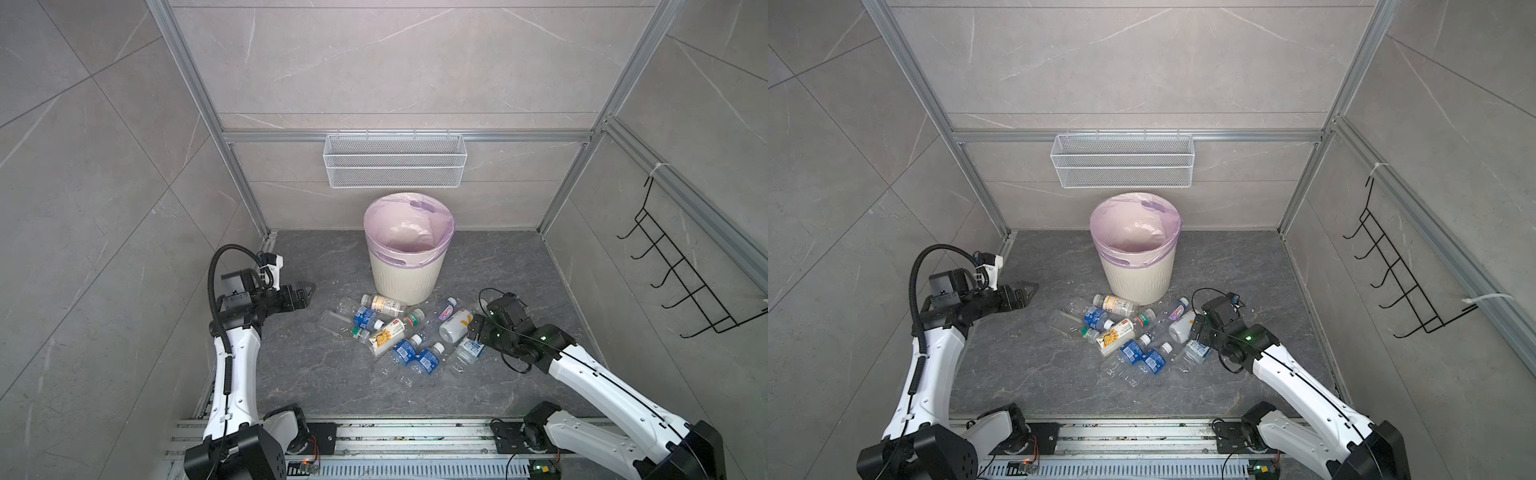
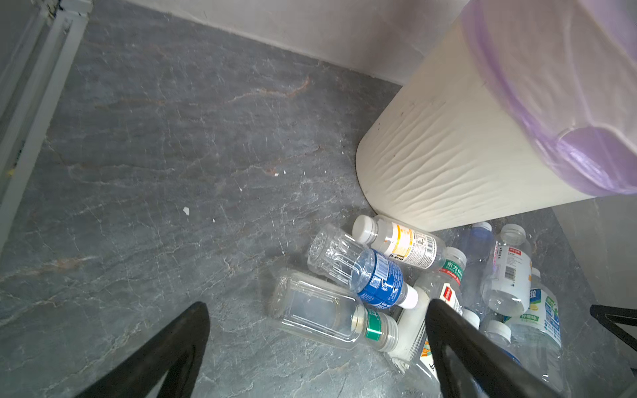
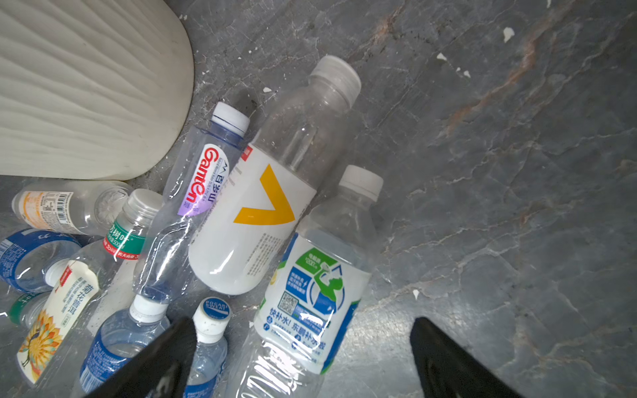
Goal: Throw the plastic bottles in the bin
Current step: 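Lower the right gripper onto the green-and-blue labelled bottle and close it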
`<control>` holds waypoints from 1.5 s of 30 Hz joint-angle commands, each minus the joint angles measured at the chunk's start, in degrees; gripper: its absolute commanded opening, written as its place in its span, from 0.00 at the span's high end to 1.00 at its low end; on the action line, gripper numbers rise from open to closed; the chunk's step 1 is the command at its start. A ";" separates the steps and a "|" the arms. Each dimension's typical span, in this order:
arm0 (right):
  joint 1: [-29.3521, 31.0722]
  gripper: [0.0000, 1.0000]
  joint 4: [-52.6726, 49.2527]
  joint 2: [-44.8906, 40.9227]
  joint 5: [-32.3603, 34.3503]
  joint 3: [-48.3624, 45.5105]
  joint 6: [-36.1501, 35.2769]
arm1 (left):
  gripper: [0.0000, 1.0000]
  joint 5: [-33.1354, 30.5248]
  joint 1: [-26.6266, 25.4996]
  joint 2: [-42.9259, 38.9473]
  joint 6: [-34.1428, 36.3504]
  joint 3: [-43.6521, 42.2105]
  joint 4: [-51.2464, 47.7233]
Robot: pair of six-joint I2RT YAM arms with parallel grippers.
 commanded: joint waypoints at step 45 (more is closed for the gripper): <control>5.88 0.17 10.33 14.79 -0.39 -8.75 10.85 | 0.00 8.54 -0.05 0.64 12.22 -6.47 -2.75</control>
